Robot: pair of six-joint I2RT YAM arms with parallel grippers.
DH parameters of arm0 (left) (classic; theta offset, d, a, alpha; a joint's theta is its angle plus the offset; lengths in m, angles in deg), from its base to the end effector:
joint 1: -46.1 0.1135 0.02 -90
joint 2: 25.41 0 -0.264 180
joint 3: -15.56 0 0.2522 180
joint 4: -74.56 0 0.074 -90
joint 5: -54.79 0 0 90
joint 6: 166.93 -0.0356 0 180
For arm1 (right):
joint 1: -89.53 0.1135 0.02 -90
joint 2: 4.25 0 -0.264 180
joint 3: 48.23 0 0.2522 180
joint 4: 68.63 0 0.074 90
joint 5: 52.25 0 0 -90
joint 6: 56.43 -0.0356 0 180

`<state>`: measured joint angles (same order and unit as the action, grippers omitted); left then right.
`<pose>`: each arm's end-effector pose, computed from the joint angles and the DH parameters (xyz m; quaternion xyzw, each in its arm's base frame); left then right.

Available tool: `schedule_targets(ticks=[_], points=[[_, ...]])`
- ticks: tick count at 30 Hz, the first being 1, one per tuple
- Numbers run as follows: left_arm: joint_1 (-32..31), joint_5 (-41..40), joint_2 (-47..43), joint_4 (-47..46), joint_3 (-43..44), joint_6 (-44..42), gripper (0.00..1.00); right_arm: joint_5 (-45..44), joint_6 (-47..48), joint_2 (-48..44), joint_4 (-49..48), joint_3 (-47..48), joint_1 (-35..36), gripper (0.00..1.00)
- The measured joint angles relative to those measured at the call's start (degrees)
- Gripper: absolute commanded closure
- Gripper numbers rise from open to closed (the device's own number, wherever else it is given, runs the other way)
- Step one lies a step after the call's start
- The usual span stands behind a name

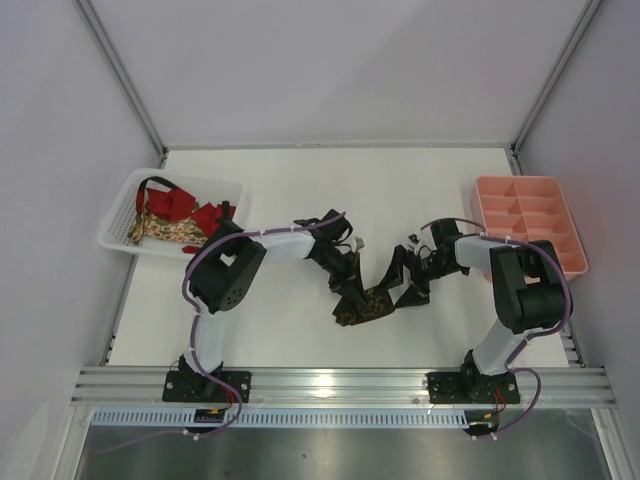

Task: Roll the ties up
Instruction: Place the rolled tie into the container

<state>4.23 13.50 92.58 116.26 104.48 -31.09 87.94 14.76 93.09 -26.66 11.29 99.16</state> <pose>0.2774 -0.2845 0.1320 -0.0377 -0.9001 0.3986 0.1720 0.2617 0.0721 0.1254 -0.0346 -0.9021 -0.4293 0.0257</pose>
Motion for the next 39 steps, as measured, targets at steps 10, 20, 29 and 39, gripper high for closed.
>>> schedule_targets(ticks=[10, 20, 29, 39], points=[[1.60, 2.58, 0.02, -2.43, -4.57, -0.07, 0.98, 2.75, -0.94, 0.68, -4.11, -1.16, 1.64, 0.13], [2.14, 2.82, 0.02, -2.58, -5.14, -0.94, 0.99, 7.76, -2.21, 4.85, -7.04, -1.05, 5.57, 0.24], [2.25, 2.93, 0.02, -2.21, -5.14, -1.90, 0.99, 8.20, -3.91, 9.09, -10.78, 0.68, 9.16, 0.67], [5.33, -5.53, -5.01, 2.21, -6.84, -6.47, 0.91, -2.58, -10.51, 6.56, -4.07, 5.70, 12.33, 1.00]])
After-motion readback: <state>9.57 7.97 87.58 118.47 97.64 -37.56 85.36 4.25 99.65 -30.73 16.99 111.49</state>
